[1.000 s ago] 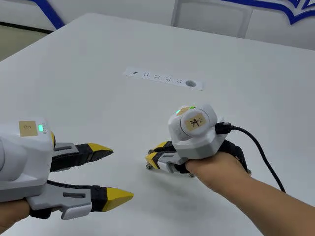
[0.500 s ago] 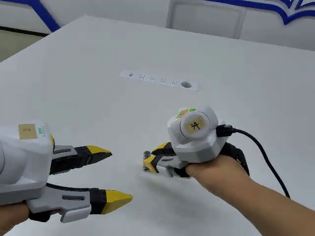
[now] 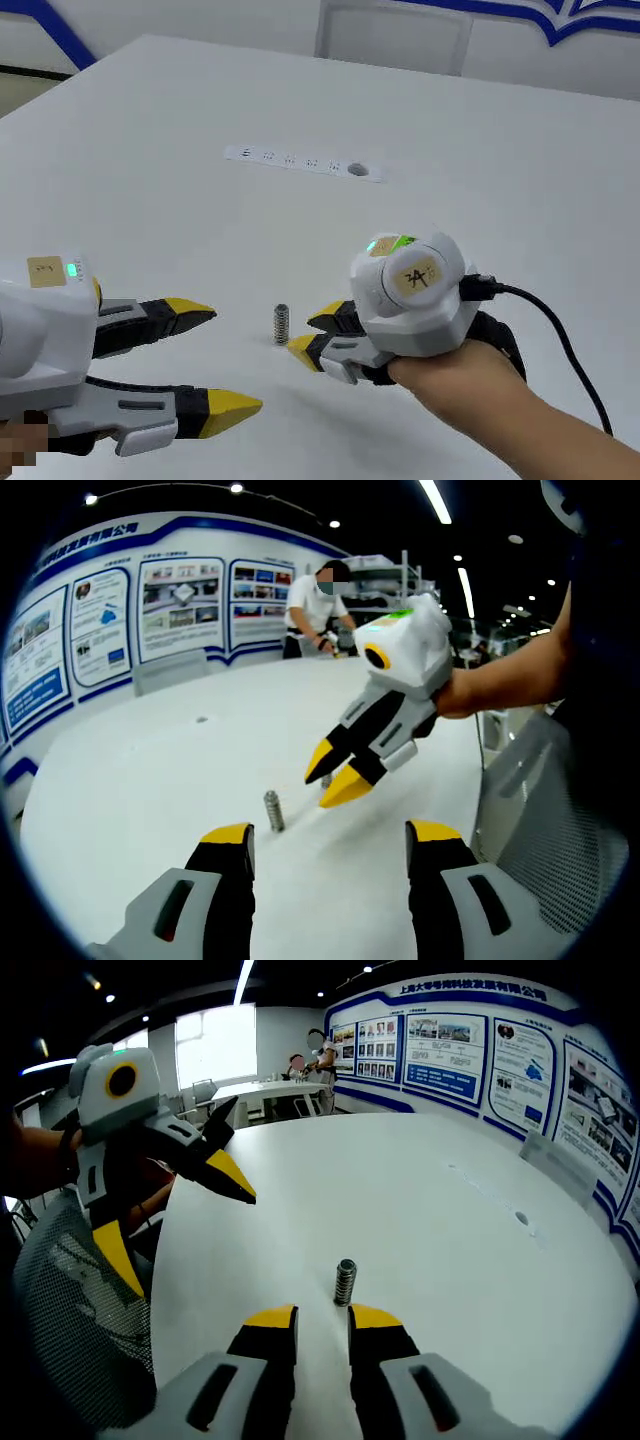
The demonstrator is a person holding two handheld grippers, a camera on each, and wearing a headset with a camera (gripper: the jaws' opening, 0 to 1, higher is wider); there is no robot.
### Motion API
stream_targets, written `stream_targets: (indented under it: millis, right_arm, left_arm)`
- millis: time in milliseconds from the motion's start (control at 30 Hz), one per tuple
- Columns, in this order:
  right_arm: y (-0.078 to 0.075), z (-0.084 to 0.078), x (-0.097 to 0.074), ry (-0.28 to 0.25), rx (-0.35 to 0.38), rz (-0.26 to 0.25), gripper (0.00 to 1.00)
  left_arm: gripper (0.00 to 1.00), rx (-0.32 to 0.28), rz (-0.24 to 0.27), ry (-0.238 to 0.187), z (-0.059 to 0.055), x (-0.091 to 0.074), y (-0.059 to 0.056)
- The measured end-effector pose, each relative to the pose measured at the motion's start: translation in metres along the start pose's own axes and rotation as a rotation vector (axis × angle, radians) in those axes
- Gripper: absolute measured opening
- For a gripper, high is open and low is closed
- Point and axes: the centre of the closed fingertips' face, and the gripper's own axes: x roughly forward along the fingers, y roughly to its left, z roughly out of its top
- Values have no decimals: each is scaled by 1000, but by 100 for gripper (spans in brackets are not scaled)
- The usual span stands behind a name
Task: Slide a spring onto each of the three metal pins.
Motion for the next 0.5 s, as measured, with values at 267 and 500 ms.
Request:
stream_targets:
  millis: [267,500]
  right_arm:
    - [11,-8,-17,-12,-4,4,23]
    - [12,-16,-34,-25,6,0,24]
  left_arm:
    - [64,1,-6,0,2,2,-3]
    - [65,0,-7,0,2,2,-5]
